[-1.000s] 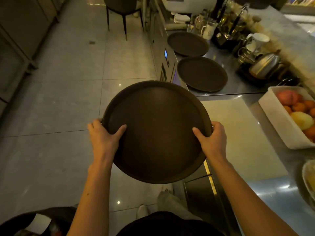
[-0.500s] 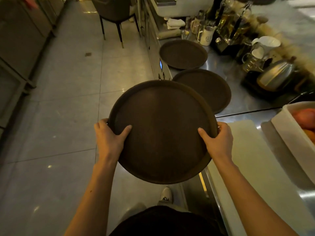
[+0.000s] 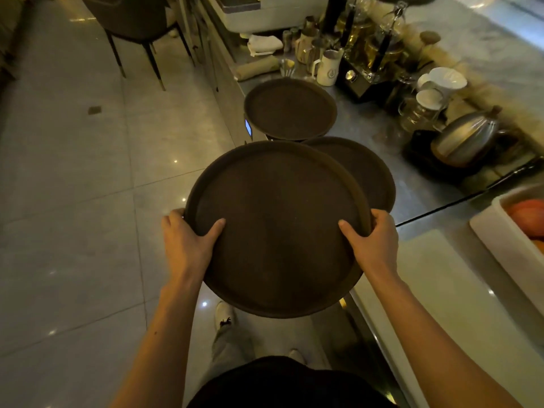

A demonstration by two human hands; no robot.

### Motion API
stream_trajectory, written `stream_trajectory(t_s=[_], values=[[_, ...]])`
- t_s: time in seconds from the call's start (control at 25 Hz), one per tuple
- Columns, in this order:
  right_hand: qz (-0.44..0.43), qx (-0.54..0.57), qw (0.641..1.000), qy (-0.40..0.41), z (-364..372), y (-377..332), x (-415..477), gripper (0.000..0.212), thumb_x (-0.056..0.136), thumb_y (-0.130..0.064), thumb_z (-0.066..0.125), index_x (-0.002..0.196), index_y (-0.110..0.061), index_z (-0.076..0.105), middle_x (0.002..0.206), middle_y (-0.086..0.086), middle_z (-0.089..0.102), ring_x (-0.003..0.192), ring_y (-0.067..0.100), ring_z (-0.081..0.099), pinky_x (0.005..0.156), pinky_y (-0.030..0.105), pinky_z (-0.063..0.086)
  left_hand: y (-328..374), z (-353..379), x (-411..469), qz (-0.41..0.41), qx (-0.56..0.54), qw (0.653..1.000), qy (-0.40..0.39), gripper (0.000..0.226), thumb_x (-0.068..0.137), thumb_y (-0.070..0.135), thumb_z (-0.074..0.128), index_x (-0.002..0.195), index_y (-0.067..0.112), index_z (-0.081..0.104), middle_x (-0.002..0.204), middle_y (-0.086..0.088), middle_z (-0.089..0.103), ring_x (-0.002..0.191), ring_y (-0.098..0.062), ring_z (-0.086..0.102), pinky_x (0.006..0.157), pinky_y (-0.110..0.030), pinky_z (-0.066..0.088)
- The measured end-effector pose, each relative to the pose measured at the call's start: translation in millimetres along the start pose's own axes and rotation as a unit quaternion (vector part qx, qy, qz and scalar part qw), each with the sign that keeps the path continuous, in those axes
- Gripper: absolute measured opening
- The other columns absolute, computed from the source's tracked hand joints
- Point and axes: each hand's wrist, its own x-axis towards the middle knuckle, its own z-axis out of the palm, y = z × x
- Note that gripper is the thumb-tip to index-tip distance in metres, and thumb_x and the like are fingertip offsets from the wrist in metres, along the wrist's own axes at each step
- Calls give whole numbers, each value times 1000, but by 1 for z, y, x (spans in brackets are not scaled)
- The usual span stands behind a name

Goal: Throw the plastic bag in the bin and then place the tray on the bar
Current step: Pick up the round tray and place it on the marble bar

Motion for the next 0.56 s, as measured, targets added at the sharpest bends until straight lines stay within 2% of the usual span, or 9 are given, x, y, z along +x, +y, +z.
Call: stream_trajectory(t_s=[0.2, 0.44, 0.56], values=[[41, -30, 997, 55, 41, -49, 18, 54, 80, -42, 74, 119, -14, 51, 109, -3, 48, 93, 11, 50, 77, 26, 43, 0, 8, 97, 19, -1, 999, -49, 77, 73, 38, 80, 133, 7, 43, 133, -11, 43, 118, -26, 49, 93, -36, 46], [101, -55, 987, 111, 65, -68, 32, 58, 80, -46, 72, 124, -15, 49, 118, 1, 51, 97, 11, 50, 87, 32, 48, 12, 36, 167, 40, -13, 992, -121, 77, 72, 38, 80, 134, 9, 44, 134, -9, 43, 118, -25, 51, 97, -38, 49], [118, -62, 983, 130, 67, -61, 38, 58, 80, -46, 72, 123, -14, 50, 118, 5, 51, 98, 13, 51, 87, 35, 50, 26, 56, 183, 62, -13, 987, -150, 76, 72, 37, 81, 132, 9, 44, 133, -8, 43, 118, -24, 50, 96, -37, 48]])
